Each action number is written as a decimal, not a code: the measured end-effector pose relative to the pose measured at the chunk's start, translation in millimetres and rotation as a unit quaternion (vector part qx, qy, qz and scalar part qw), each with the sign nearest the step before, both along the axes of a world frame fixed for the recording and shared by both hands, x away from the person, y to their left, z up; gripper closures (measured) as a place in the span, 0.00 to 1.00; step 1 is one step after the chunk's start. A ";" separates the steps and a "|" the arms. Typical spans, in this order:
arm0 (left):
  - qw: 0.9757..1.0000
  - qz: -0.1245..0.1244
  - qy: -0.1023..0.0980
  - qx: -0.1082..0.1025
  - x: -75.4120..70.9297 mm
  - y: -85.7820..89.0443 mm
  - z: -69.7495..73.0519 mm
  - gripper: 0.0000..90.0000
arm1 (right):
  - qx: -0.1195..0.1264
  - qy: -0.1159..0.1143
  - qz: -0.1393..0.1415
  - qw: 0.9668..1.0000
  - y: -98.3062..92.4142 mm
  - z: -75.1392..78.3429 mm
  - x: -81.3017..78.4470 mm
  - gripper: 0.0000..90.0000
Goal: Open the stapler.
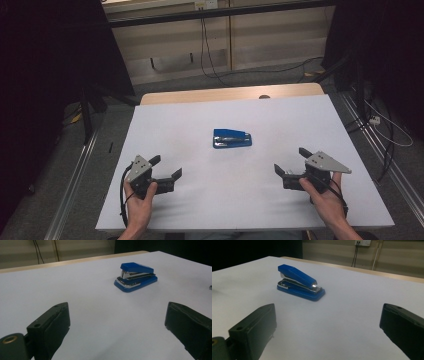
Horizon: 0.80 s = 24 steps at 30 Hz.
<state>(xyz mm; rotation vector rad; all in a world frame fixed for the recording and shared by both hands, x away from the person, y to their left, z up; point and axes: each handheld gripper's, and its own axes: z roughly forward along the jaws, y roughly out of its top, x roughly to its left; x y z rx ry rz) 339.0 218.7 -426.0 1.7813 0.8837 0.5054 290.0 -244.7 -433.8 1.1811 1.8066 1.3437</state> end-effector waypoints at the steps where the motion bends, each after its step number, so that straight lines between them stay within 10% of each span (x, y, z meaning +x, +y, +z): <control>1: 1.000 -0.002 0.005 -0.001 1.3 -0.9 -0.6 0.07 | 0.006 0.004 0.004 1.000 3.2 -0.6 2.2 0.01; 24: 0.999 -0.027 0.000 0.020 29.7 -26.4 0.5 0.09 | 0.005 -0.021 0.065 0.998 49.2 5.7 34.2 0.03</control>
